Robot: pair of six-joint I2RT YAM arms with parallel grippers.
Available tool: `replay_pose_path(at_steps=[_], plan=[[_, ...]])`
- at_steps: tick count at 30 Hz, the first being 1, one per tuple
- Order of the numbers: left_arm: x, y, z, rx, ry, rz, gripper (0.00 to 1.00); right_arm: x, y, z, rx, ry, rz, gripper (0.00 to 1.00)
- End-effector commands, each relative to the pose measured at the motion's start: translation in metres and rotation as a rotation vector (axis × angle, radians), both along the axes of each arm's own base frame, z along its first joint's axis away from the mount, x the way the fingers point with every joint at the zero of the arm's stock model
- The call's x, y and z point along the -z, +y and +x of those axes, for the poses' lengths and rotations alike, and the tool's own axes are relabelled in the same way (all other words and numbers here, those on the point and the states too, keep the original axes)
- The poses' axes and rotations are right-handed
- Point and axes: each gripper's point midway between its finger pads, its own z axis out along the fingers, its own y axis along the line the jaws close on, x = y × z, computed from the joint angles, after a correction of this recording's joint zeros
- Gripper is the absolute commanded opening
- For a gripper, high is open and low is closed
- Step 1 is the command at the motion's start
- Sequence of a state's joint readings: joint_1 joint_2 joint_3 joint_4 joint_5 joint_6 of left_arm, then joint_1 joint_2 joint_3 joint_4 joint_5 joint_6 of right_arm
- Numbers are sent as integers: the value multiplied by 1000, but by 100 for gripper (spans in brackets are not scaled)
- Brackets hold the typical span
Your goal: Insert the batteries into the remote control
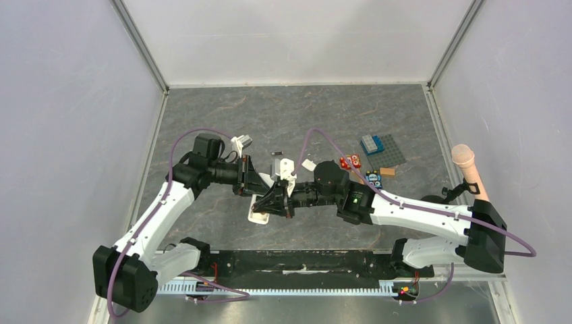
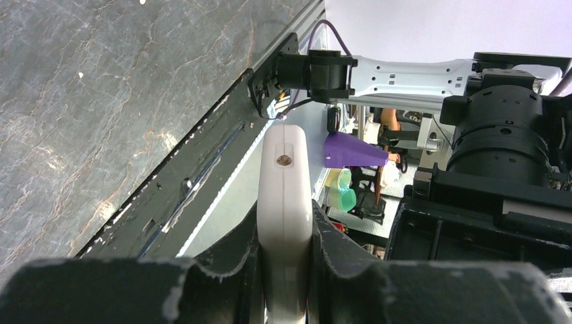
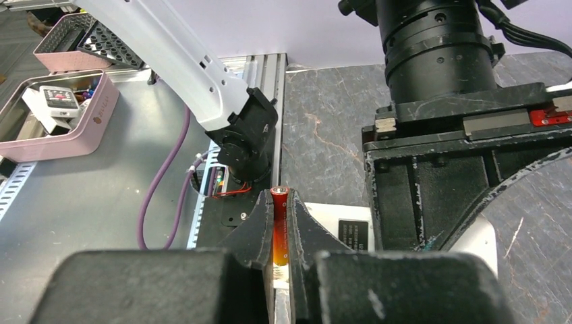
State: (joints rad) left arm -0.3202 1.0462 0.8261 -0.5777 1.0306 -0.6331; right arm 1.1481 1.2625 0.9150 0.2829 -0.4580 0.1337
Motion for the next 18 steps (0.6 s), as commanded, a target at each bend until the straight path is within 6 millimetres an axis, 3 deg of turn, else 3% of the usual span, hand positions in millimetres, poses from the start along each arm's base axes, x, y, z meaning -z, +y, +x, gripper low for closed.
replay_pose_path(at_steps=[1,18], plan=[[-17,-2,1,44,-80,-32,2,-27,7,-6,-32,-39,77,0],[-20,-1,-1,44,-101,-35,2,1,15,-13,-53,0,18,0]])
